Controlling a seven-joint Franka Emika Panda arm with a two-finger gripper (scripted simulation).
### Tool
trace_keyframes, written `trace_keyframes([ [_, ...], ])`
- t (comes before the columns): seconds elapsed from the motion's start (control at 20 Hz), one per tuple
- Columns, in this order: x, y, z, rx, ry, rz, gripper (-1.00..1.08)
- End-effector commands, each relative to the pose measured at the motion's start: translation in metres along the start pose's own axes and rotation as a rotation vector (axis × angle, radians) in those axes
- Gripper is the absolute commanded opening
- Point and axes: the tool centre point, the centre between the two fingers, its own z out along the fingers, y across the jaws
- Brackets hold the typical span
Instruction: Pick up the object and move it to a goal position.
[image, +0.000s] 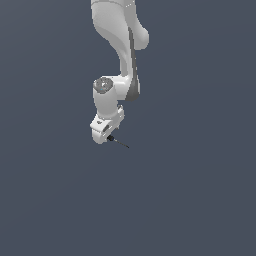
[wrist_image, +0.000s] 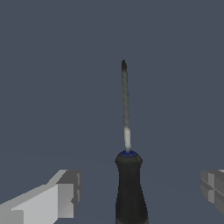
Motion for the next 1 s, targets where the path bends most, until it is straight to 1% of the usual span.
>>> trace_keyframes([
  [0.0, -0.002, -0.001, 0.002, -0.001, 0.002, -0.026, 1.0],
  [0.5, -0.004, -0.003, 0.006, -0.001, 0.002, -0.045, 1.0],
  [0.95, -0.004, -0.004, 0.04, -0.001, 0.003, -0.048, 1.0],
])
